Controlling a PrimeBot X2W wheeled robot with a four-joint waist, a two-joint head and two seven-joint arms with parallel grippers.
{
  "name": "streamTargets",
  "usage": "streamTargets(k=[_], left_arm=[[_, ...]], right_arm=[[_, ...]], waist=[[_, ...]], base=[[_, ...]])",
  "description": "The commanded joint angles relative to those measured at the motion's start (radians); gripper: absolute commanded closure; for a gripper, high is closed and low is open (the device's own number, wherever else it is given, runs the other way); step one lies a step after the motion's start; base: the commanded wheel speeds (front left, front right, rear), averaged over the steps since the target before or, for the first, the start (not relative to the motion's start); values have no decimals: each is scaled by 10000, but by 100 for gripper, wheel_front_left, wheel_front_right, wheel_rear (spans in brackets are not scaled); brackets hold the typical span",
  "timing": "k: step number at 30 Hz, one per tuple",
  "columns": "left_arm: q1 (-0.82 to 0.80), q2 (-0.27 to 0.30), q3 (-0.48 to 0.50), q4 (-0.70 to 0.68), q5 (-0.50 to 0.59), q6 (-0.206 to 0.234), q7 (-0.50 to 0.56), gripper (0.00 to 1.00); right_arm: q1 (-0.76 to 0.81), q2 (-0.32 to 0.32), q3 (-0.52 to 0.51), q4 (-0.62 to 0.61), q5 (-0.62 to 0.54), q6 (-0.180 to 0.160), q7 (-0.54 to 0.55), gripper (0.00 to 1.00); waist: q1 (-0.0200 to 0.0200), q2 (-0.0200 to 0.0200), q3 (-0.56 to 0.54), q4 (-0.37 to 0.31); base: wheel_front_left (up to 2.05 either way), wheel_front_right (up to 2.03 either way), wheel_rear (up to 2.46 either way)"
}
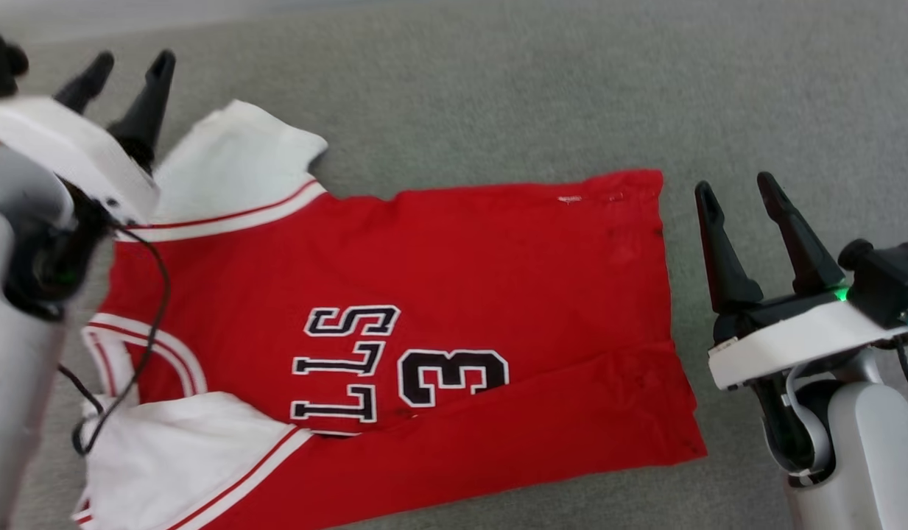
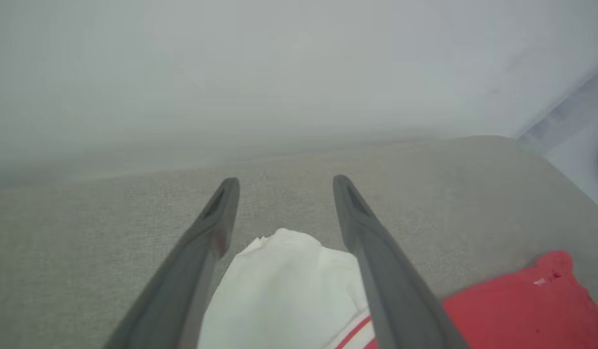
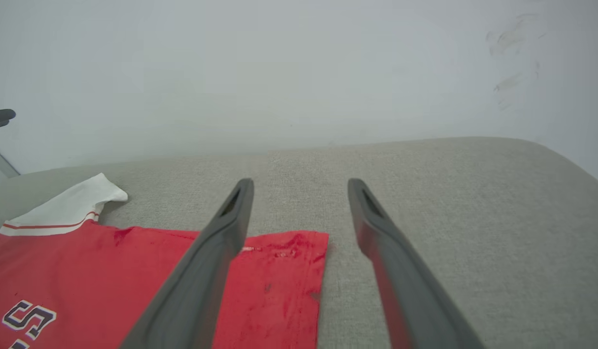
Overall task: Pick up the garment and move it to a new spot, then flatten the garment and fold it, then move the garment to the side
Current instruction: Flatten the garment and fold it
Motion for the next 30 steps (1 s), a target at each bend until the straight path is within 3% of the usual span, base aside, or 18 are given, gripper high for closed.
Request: streamTargets(k=[1, 2, 8, 14, 19, 20, 21, 22, 27, 30], left_arm=[[-461, 217, -53, 174, -73, -191, 347, 0], [-1145, 577, -458, 556, -576, -646, 1727, 0], [-2096, 1715, -1103, 1067, -1262, -827, 4628, 0], [-2326, 2388, -1530, 1523, -1320, -423, 6700, 0], [-2031, 2309, -1772, 1823, -1392, -56, 7328, 0], [-1915, 2236, -1837, 1897, -1424, 58, 7469, 36], [-1834, 2137, -1878, 1924, -1460, 119, 7548, 83], [-1767, 2025, -1912, 1925, -1488, 153, 7521, 100], [-1719, 1687, -1910, 1930, -1420, 253, 7044, 100], [-1956, 1449, -1869, 1934, -1350, 238, 6642, 100]], right_arm=[[-200, 97, 65, -18, -16, -4, -102, 0], [-323, 230, 159, 84, 129, -4, -256, 0], [-467, 431, 399, 390, 419, -4, -576, 0], [-591, 542, 600, 752, 826, -4, -798, 0], [-666, 577, 728, 980, 1063, -4, -887, 0], [-684, 580, 759, 1046, 1158, -4, -851, 0], [-725, 583, 786, 1068, 1239, -4, -842, 0], [-785, 550, 821, 1093, 1317, -4, -802, 0], [-1192, -20, 908, 1266, 1837, -4, -60, 0], [-1741, -535, 1012, 1665, 2392, -4, 1191, 0]], waist=[[-2, 0, 744, -537], [-2, 0, 1101, -816], [-2, 0, 1628, -1373], [-2, 0, 2007, -1801], [-2, 0, 2139, -1940], [-2, 0, 2154, -1953], [-2, 0, 2165, -1950], [-2, 0, 2162, -1929], [-2, 0, 1982, -1626], [-2, 0, 1797, -1293]], base=[[0, 0, 0], [0, 0, 0], [0, 0, 0], [0, 0, 0], [0, 0, 0], [0, 0, 0], [0, 0, 0], [0, 0, 0], [0, 0, 0], [0, 0, 0]])
